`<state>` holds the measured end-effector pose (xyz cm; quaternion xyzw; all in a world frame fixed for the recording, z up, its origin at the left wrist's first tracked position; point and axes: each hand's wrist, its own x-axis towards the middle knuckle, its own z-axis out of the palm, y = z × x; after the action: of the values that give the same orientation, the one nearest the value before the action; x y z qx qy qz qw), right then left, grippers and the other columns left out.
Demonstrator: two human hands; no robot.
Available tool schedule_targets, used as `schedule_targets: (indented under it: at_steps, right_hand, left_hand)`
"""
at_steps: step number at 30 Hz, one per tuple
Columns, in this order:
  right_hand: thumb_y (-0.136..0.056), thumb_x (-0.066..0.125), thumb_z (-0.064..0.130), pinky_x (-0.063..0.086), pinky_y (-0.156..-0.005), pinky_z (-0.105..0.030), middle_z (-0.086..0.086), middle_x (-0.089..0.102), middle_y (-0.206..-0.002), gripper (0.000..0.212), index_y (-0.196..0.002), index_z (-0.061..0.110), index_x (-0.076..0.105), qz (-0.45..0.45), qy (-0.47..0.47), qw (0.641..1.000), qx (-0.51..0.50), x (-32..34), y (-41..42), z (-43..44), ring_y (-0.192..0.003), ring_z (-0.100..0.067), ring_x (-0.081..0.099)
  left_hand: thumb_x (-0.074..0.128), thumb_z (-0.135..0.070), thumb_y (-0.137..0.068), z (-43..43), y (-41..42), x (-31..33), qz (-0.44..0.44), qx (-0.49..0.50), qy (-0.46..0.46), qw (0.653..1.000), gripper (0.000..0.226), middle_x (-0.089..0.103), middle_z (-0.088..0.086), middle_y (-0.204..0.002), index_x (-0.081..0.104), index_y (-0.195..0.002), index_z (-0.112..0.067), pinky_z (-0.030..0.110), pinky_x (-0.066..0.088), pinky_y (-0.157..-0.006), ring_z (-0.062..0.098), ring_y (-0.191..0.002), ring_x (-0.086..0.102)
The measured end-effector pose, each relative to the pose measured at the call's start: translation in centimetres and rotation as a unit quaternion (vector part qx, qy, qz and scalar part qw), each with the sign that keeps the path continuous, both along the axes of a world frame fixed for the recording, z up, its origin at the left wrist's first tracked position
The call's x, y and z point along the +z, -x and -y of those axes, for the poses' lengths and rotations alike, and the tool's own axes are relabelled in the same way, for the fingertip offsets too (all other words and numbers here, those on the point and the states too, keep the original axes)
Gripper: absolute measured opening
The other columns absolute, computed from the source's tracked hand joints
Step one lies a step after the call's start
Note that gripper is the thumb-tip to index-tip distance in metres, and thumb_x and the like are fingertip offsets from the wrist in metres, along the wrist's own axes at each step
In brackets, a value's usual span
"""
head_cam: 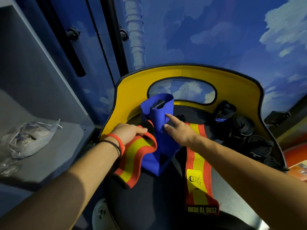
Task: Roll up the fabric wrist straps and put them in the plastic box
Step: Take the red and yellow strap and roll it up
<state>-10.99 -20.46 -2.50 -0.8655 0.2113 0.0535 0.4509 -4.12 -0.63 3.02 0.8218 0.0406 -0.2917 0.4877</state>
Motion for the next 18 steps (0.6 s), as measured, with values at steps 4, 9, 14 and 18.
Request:
schedule_targets:
  at_steps: [4,9,14,18]
  right_hand:
    - [-0.105,0.042,0.049,0.042,-0.056,-0.026,0.008,0.048,-0.071,0.046,-0.149,0.051,0.033,-0.008,-0.125,0.99,-0.067,-0.5,-0.6,-1.0,-0.074,-0.019,0.053]
    - [-0.106,0.04,0.048,0.022,-0.046,-0.027,-0.002,0.026,-0.061,0.042,-0.147,0.054,0.033,0.012,-0.309,0.95,-0.027,-0.2,-0.9,-2.4,-0.05,-0.015,0.024]
    - [-0.101,0.04,0.062,0.034,-0.058,-0.03,-0.007,0.045,-0.08,0.05,-0.147,0.043,0.047,-0.014,-0.376,0.926,0.034,0.5,-1.1,-2.9,-0.066,-0.023,0.044]
    - [-0.087,0.058,0.073,0.05,-0.098,-0.043,-0.005,0.071,-0.125,0.065,-0.123,0.021,0.071,-0.037,-0.362,0.932,0.002,1.6,-0.6,-2.6,-0.116,-0.028,0.066]
  left_hand:
    - [0.08,-0.018,-0.077,-1.3,-1.0,3.2,0.007,0.028,0.067,0.997,0.014,0.078,0.011,-0.093,0.076,-0.089,-0.011,0.039,0.058,-0.085,0.03,-0.092,0.073]
    - [0.071,-0.016,-0.088,-2.5,-0.8,4.1,-0.049,0.004,0.103,0.993,0.007,0.077,0.007,-0.088,0.072,-0.094,-0.012,0.032,0.053,-0.073,0.023,-0.085,0.07]
    - [0.068,-0.025,-0.091,-2.6,-0.6,2.6,-0.101,-0.001,0.13,0.986,0.019,0.068,0.001,-0.083,0.063,-0.076,-0.016,0.035,0.049,-0.077,0.02,-0.084,0.064]
    - [0.073,-0.024,-0.089,-0.9,1.9,1.0,-0.073,-0.046,0.096,0.992,0.013,0.073,0.005,-0.088,0.073,-0.08,-0.014,0.037,0.052,-0.084,0.024,-0.094,0.066]
